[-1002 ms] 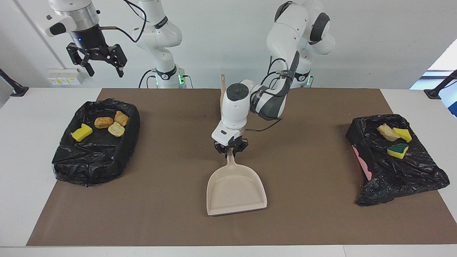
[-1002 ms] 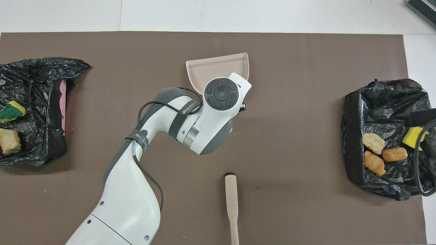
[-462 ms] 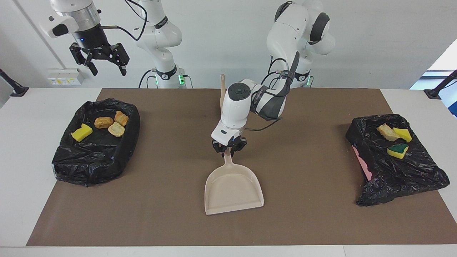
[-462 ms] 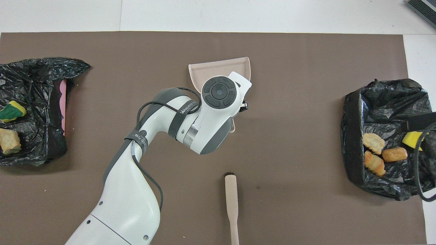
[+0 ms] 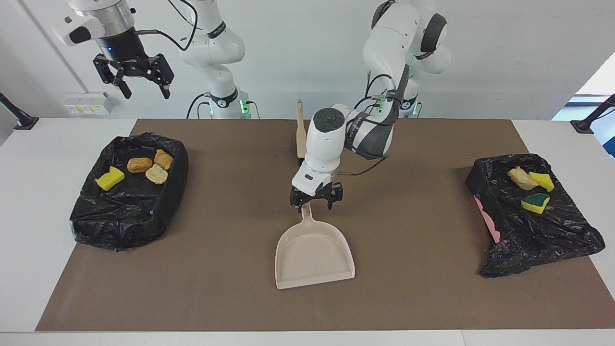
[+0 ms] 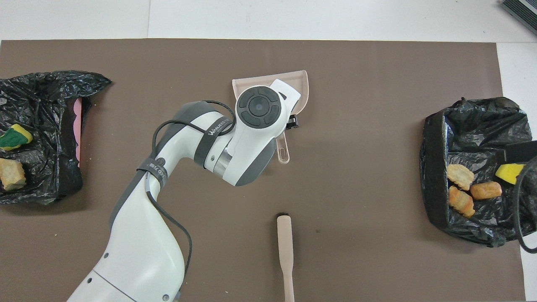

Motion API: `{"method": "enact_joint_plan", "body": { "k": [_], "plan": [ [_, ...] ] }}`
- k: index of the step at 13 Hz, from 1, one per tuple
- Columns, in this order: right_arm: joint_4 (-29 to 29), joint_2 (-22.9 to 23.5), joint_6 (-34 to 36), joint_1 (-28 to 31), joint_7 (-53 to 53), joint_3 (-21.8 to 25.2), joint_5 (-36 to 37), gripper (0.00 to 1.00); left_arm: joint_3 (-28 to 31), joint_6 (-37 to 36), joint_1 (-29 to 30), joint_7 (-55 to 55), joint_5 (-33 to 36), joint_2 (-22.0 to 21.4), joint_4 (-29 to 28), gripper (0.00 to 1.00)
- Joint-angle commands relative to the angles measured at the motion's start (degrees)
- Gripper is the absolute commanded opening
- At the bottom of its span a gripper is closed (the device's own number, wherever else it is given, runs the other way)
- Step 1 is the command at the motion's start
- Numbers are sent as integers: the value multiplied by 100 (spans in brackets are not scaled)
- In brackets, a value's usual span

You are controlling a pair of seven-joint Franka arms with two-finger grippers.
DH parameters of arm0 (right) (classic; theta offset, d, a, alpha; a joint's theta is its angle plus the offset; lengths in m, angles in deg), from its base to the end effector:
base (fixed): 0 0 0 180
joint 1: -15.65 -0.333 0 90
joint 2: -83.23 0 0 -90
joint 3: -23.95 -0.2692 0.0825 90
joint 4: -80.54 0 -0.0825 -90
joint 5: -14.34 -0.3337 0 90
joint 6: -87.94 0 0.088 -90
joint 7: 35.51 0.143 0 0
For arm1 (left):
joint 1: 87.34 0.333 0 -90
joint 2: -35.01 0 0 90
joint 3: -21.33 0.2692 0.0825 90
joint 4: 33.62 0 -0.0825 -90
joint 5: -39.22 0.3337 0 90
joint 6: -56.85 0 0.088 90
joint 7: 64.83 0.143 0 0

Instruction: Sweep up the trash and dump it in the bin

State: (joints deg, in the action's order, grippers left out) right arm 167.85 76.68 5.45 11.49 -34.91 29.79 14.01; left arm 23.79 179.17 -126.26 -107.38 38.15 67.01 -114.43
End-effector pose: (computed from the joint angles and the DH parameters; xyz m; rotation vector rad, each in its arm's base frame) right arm 0.4596 -0.0154 0.6043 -3.1236 0.0601 -0.0465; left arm 0.5295 -0.3984 0.3380 3.0291 0.1615 0.2007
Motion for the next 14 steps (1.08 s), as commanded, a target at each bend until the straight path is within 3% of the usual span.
{"method": "enact_joint_plan", "body": {
  "k": [1,4,9,14],
  "plan": [
    [5,-57,84,55,-130,-4,-125,100,-18,-373,445,621,98,-939,-699,100],
    [5,-48,84,46,-130,-4,-125,100,-18,-1243,999,1553,98,-1450,-718,100],
    [5,-48,84,46,-130,-4,-125,100,61,-2070,1914,3433,98,-2285,-788,100],
    [5,-57,84,46,-130,-4,-125,100,167,-2553,2300,3683,81,-2822,-472,100]
  ]
}}
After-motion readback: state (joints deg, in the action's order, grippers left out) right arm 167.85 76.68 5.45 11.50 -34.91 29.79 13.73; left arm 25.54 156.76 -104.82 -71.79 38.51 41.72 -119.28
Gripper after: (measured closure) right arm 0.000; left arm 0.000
